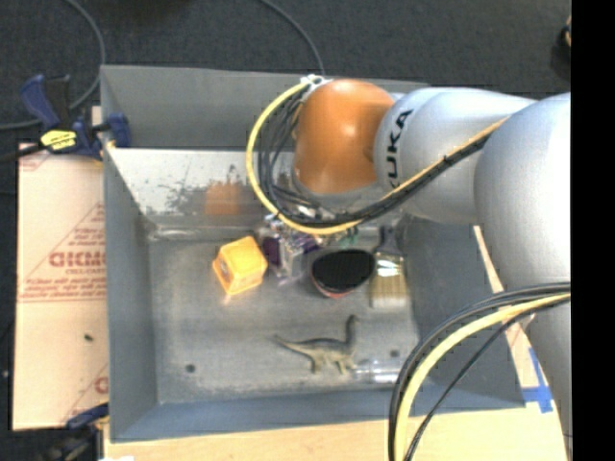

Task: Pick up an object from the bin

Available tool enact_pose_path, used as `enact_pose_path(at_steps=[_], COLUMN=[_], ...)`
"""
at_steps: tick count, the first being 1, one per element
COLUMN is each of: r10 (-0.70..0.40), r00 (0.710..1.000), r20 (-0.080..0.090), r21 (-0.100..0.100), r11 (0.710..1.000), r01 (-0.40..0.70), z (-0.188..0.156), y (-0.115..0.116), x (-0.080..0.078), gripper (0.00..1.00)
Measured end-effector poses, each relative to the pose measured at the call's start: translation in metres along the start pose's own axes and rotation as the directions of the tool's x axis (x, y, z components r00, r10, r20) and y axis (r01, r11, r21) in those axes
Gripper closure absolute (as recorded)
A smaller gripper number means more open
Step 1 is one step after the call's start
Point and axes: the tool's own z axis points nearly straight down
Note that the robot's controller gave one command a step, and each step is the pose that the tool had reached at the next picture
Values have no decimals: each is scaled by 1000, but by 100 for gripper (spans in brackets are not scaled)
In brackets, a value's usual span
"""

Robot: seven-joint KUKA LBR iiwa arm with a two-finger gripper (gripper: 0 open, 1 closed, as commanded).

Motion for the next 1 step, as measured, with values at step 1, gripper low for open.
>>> enact_pose_path(at_steps=[1], r10=[1], r00=[1000], r20=[6], r21=[3], r11=[1000], r01=[-1], z=[-13], y=[-1], x=[-2], gripper=[100])
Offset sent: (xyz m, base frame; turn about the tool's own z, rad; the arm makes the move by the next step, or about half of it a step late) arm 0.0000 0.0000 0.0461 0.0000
